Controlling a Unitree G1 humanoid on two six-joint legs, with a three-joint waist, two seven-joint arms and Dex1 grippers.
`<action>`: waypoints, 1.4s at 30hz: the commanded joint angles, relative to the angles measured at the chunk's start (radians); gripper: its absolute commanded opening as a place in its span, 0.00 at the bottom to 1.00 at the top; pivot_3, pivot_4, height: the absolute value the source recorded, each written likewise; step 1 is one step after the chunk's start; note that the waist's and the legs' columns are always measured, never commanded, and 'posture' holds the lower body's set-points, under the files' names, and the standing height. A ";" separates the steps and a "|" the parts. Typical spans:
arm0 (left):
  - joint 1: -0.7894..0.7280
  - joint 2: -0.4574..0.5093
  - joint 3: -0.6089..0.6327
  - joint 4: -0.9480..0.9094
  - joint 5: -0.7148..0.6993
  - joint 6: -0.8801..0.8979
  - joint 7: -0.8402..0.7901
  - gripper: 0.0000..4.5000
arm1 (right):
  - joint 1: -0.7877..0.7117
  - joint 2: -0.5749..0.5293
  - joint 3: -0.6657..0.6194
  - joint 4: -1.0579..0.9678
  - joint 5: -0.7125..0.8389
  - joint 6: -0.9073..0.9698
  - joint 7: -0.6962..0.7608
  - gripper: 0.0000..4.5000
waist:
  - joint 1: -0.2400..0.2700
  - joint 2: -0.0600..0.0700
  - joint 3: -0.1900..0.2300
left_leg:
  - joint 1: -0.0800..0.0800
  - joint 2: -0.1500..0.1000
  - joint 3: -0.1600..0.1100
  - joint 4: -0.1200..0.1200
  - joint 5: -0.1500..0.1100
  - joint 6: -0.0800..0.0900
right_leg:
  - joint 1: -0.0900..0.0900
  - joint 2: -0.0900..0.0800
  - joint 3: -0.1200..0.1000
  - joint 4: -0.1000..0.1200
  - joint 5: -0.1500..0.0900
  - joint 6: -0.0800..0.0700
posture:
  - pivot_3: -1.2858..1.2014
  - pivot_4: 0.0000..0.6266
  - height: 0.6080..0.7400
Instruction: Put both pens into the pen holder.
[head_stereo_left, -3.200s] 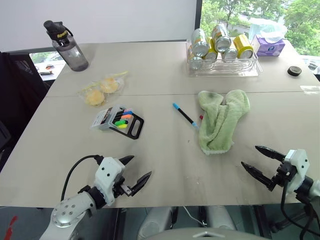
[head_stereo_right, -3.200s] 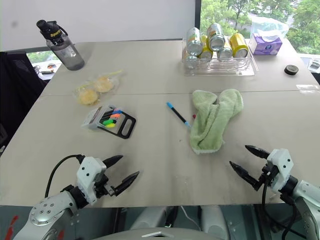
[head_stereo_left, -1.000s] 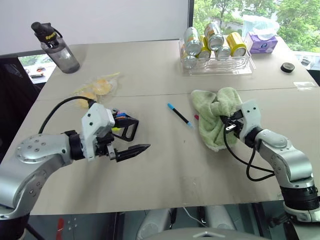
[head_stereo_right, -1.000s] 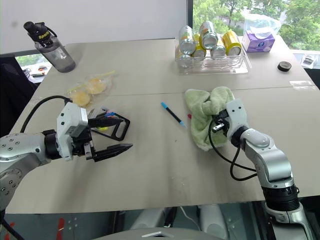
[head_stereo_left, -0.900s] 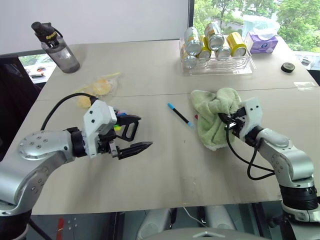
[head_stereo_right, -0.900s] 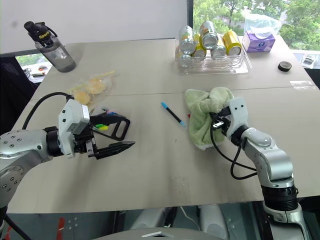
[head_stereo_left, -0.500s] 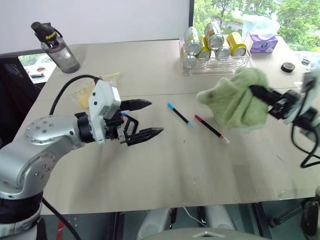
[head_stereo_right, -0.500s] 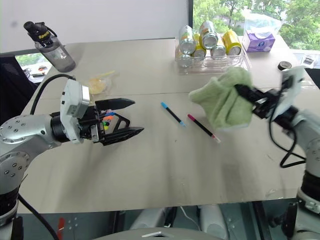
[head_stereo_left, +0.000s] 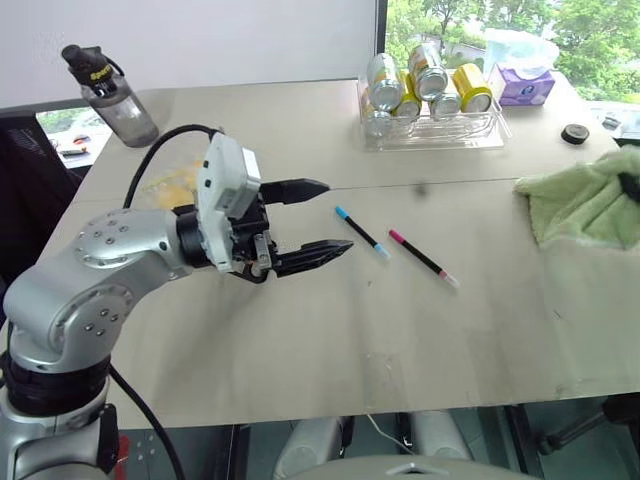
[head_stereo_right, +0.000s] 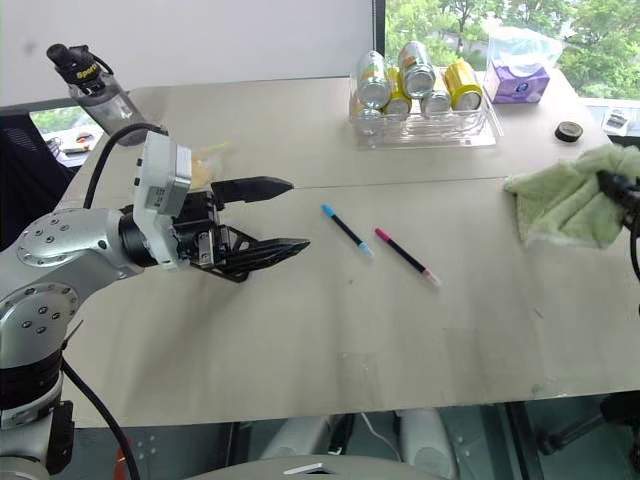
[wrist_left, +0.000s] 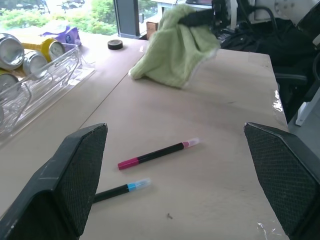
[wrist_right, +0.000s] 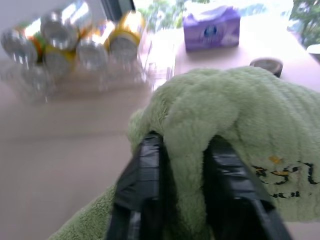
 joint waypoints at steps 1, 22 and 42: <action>-0.005 0.004 0.010 -0.011 -0.007 -0.008 -0.007 1.00 | 0.029 -0.071 0.006 -0.001 -0.054 -0.045 0.065 0.57 | 0.000 0.000 0.000 | 0.000 0.000 0.000 0.000 0.000 0.000 | 0.000 0.000 0.000 0.000 0.000 0.000 | 0.52 0.24 1.00; 0.199 0.142 0.123 0.009 0.090 -0.033 -0.122 1.00 | -0.042 0.061 0.388 -0.472 -0.078 0.038 0.112 0.68 | -0.015 0.000 0.000 | 0.000 0.002 0.000 0.000 0.000 -0.001 | 0.000 0.001 0.000 0.000 0.000 0.000 | 0.52 0.24 1.00; 0.424 0.177 0.220 -0.068 0.134 -0.042 -0.131 1.00 | 0.029 0.195 0.702 -0.581 -0.307 0.249 -0.096 0.19 | 0.011 -0.002 -0.001 | -0.006 0.001 -0.002 0.000 0.000 -0.001 | -0.005 0.001 -0.002 -0.001 0.001 -0.002 | 0.52 0.24 1.00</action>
